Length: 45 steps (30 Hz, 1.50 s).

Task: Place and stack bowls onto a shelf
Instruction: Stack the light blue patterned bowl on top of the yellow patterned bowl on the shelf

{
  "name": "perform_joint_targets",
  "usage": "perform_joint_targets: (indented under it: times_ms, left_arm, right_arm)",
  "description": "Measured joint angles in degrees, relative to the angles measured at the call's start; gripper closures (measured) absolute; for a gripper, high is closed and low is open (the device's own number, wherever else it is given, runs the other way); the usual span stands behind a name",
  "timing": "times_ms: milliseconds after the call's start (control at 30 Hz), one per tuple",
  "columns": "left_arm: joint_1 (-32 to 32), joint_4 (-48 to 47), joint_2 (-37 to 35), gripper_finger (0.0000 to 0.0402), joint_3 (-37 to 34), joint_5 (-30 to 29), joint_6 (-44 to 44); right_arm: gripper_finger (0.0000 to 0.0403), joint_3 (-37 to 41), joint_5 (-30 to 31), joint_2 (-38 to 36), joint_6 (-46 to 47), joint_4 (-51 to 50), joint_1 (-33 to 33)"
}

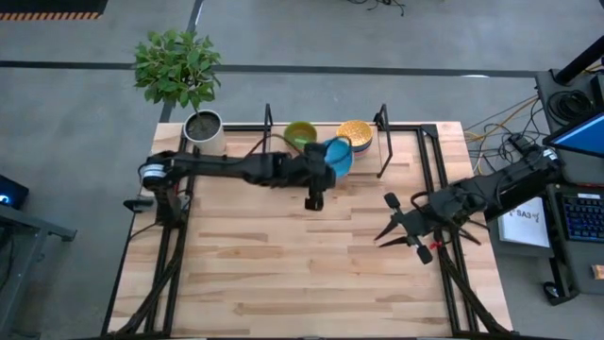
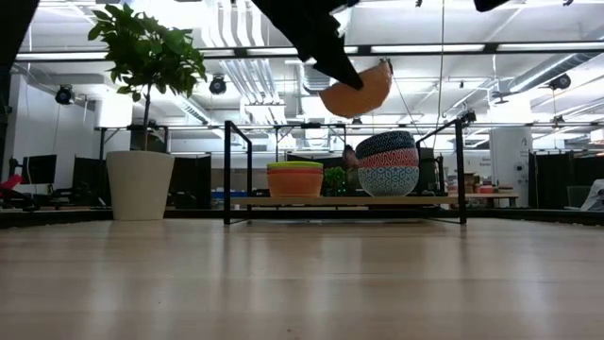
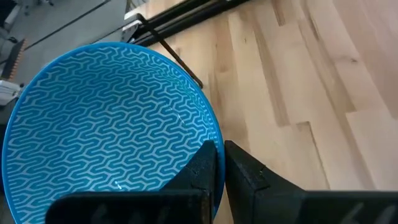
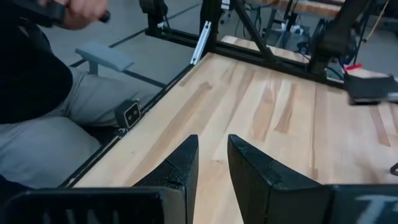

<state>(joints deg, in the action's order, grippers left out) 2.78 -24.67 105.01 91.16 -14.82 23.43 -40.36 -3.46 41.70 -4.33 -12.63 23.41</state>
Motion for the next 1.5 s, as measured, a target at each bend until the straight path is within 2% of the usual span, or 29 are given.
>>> perform_joint_targets:
  times_ms: [300,467,600,867,1100,1500]
  left_arm:
    - [8.7,11.1,1.9,0.0398,0.3,6.2,2.9]
    - [12.4,18.0,3.3,0.0398,0.3,12.2,3.1]
    - [14.2,20.9,5.9,0.0398,1.6,14.5,2.9]
    - [15.4,19.9,12.4,0.0398,7.4,15.2,3.2]
    - [15.5,13.8,15.8,0.0389,12.4,15.1,3.7]
    - [15.6,12.2,16.7,0.0343,13.6,14.8,4.0]
  right_arm:
    - [0.0328,4.5,0.1,-8.4,-1.3,1.5,0.0]
    - [0.0328,5.7,0.5,-10.9,-1.3,1.6,0.0]
    - [0.0328,6.3,0.6,-11.6,-1.7,2.2,0.0]
    - [0.0328,6.3,0.6,-11.6,-1.8,2.6,-0.1]
    - [0.0328,6.3,0.6,-11.6,-2.5,2.3,-0.1]
    - [0.0328,6.4,0.6,-11.6,-2.8,2.4,-0.1]
